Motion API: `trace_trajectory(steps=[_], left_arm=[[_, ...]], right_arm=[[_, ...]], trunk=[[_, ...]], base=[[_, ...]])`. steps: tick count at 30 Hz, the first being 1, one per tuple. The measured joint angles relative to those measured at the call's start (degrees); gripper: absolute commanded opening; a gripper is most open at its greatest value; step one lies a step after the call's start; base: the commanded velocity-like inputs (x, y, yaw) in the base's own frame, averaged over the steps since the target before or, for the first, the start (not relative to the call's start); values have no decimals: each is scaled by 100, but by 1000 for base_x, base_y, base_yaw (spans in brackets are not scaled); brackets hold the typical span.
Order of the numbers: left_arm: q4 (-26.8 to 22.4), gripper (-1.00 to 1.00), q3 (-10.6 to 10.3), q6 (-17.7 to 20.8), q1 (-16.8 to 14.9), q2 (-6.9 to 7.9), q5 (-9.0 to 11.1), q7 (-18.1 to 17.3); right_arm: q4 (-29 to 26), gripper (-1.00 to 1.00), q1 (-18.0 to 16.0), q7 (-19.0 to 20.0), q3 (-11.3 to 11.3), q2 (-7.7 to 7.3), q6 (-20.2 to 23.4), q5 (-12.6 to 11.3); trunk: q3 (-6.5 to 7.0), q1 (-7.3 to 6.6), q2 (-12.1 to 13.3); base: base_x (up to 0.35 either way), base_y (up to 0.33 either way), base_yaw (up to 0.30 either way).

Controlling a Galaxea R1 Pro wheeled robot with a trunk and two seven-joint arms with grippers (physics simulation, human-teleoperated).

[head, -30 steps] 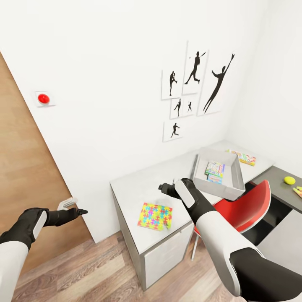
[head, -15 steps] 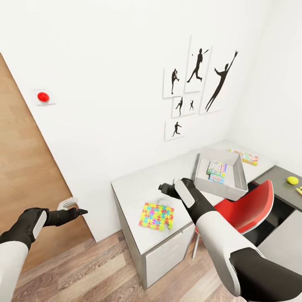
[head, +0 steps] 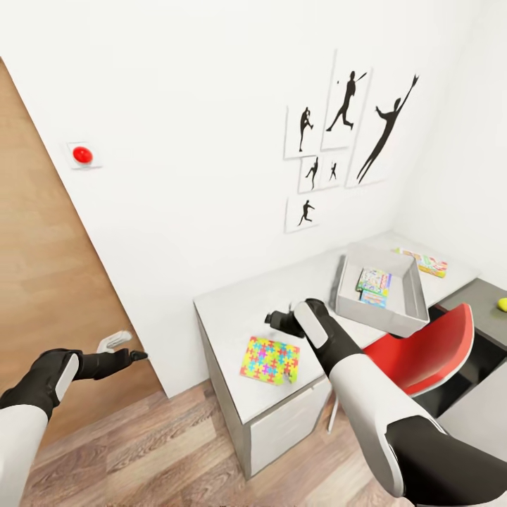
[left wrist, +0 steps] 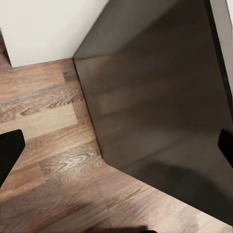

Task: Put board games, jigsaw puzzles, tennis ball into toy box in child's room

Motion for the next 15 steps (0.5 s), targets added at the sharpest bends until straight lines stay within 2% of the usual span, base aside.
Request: trace_trajectory(steps=[5,9,13,15], left_arm=[[0,100,3,20,0,5,0,1],[0,100,7,42,0,12,5,0],[0,100,8,48,-1,15,7,-1],[0,100,8,50,-1,12,7,-1]], right_arm=[[-152,100,-9,4,-18,0,497,-60],[-548,100,-13,6,-39,0,966,-69],[-972,100,-14,1,-123,0,1117,-75],[-1222,100,-15,0,-242,0,1171,-81]], trunk=[[-44,0,0],[-80,0,-1],[-108,0,-1],[-114,0,-1]], base=[[0,0,97],[0,0,92],[0,0,57],[0,0,23]])
